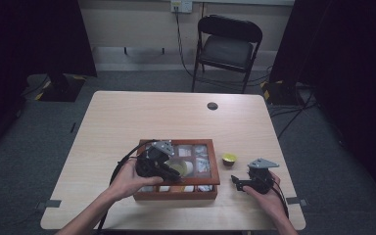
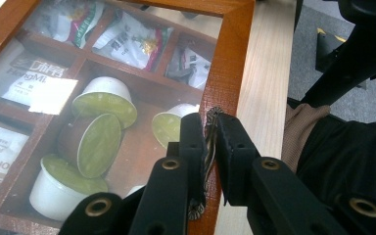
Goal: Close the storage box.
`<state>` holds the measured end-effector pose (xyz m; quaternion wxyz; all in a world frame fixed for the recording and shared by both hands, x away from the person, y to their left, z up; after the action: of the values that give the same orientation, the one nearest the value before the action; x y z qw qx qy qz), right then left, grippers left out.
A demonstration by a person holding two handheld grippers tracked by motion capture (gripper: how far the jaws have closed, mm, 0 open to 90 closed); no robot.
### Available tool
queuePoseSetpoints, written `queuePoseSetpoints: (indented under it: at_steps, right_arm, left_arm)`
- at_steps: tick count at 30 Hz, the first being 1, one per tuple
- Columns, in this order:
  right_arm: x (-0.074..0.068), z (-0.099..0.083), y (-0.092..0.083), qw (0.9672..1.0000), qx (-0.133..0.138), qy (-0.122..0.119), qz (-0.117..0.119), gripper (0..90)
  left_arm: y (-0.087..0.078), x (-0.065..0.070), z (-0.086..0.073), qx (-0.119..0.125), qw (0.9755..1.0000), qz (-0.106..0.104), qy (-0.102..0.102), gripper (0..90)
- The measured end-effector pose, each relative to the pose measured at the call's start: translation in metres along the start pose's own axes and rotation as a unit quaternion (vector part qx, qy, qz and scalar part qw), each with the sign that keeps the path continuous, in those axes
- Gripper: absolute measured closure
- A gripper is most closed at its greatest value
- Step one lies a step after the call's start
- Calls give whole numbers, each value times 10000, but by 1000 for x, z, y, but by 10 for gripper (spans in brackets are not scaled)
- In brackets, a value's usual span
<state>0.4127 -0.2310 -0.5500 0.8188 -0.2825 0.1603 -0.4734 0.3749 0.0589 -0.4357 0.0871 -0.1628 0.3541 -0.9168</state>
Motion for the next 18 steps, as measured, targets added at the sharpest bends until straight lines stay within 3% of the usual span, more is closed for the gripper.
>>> queuePoseSetpoints:
  at_steps: [18]
  right_arm:
    - [0,0,0,10000,-2,-10,-3,148]
  left_arm:
    - [27,0,-21,-538,9985,34,-14,822]
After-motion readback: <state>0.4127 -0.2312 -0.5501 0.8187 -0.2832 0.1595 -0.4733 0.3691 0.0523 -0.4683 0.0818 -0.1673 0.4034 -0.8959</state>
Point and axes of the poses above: each handheld gripper's, and its own axes: y roughly forward along the jaws, z roughly out of its top, x roughly to its right, the point moved 7 cm from there along y, roughly forward along the jaws, and after that the axes turned 6 degrees about x, right-handed, at the moved point
